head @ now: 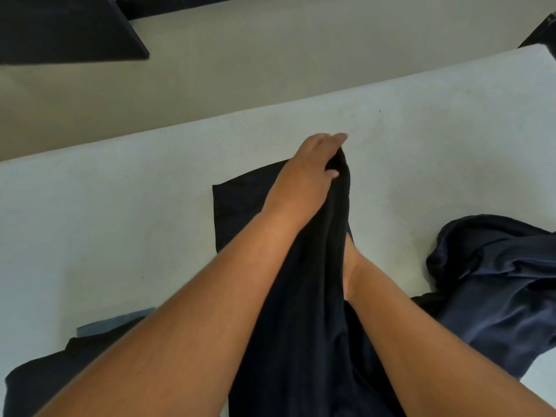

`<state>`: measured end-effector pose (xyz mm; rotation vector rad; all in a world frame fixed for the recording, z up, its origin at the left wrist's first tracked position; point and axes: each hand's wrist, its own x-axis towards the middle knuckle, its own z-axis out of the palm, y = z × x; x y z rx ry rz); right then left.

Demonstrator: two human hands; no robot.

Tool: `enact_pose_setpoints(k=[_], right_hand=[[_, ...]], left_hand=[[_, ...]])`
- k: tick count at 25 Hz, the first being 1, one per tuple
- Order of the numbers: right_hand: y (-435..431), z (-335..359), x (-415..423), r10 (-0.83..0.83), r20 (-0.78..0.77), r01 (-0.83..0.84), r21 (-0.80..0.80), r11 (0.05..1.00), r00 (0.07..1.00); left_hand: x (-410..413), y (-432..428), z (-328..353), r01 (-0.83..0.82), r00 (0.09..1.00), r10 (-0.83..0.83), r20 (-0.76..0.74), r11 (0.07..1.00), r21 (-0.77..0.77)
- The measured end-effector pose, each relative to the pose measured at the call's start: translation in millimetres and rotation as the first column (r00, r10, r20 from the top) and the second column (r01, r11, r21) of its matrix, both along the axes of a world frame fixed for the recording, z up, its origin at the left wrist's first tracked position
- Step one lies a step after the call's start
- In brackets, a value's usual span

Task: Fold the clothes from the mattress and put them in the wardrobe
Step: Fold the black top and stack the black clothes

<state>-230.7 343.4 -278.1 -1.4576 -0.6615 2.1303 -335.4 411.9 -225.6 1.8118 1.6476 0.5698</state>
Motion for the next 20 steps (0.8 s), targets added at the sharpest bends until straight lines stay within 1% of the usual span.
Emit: enact_pose_setpoints(k=[1, 2, 3, 4, 5, 6, 7, 8, 9, 10, 11, 12, 13, 15, 16, 17, 18, 20], right_hand=[[4.2, -4.9, 10.0, -0.083, -0.162, 0.072, -0.073, 0.995, 0.983], [5.3, -3.0, 19.8, -0.157, -0.271, 0.115, -0.163, 0.980, 0.950], [8.1, -4.3, 29.2, -0.169, -0.338, 0.107, -0.195, 0.975, 0.926], [10.8, -5.7, 33.8, -0.125, -0.353, 0.058, -0.196, 0.979, 0.927], [11.6, -11.0, 34.6, -0.075, -0.278, 0.030, -0.162, 0.986, 0.958], [16.3, -13.4, 33.5, -0.032, -0.122, 0.019, -0.102, 0.995, 0.992], [20.3, -14.6, 30.7, -0.030, 0.061, 0.033, -0.039, 0.999, 0.998], [21.3, -15.2, 29.8, -0.048, 0.197, 0.043, 0.031, 0.999, 0.979], [21.5, -15.2, 30.4, -0.080, 0.274, 0.062, 0.073, 0.995, 0.958], [21.8, -13.4, 30.0, -0.112, 0.309, 0.093, 0.076, 0.993, 0.944], [17.6, -10.4, 33.0, -0.111, 0.327, 0.098, 0.055, 0.994, 0.938], [5.6, -6.8, 40.0, -0.065, 0.342, 0.059, 0.027, 0.998, 0.938], [-11.2, -2.0, 47.3, 0.018, 0.365, -0.017, -0.006, 1.000, 0.931], [-53.1, 4.8, 63.4, 0.163, 0.428, -0.145, -0.076, 0.987, 0.889], [-77.0, 6.9, 70.6, 0.223, 0.475, -0.208, -0.084, 0.974, 0.851], [-99.5, 6.1, 79.3, 0.292, 0.535, -0.301, -0.072, 0.951, 0.793], [-119.7, 5.3, 86.2, 0.360, 0.599, -0.404, -0.065, 0.912, 0.715], [-150.9, 7.2, 94.5, 0.454, 0.716, -0.580, -0.084, 0.810, 0.531]], left_hand=[[-0.6, -4.8, -10.0, 0.016, 1.000, -0.015, 0.013, 0.999, -0.049], [-4.2, -13.3, -20.7, 0.004, 1.000, -0.004, -0.002, 0.997, -0.073], [-10.1, -25.1, -33.1, -0.040, 0.998, 0.036, -0.052, 0.997, -0.071], [-16.1, -40.9, -45.0, -0.106, 0.986, 0.099, -0.131, 0.993, -0.048], [-20.8, -61.2, -56.3, -0.175, 0.961, 0.166, -0.219, 0.984, -0.020], [-23.6, -83.3, -64.8, -0.226, 0.930, 0.219, -0.295, 0.974, 0.009], [-23.4, -106.8, -72.0, -0.250, 0.902, 0.247, -0.354, 0.967, 0.036], [-20.8, -130.1, -77.5, -0.247, 0.880, 0.253, -0.402, 0.967, 0.068], [-15.4, -152.9, -81.3, -0.223, 0.863, 0.244, -0.442, 0.970, 0.100], [-8.1, -174.9, -84.1, -0.188, 0.858, 0.225, -0.462, 0.974, 0.126], [0.1, -193.7, -86.0, -0.147, 0.864, 0.200, -0.462, 0.978, 0.148], [9.6, -210.5, -86.7, -0.124, 0.879, 0.183, -0.441, 0.980, 0.159], [18.6, -223.5, -88.1, -0.126, 0.898, 0.177, -0.404, 0.981, 0.150], [33.5, -234.3, -89.6, -0.193, 0.935, 0.206, -0.290, 0.978, 0.073], [39.1, -232.8, -89.0, -0.222, 0.945, 0.224, -0.237, 0.974, 0.034], [44.1, -227.0, -87.7, -0.234, 0.949, 0.232, -0.213, 0.972, 0.013], [48.0, -216.6, -87.4, -0.228, 0.949, 0.225, -0.221, 0.974, 0.014], [55.4, -183.1, -86.0, -0.174, 0.940, 0.177, -0.292, 0.984, 0.035]])
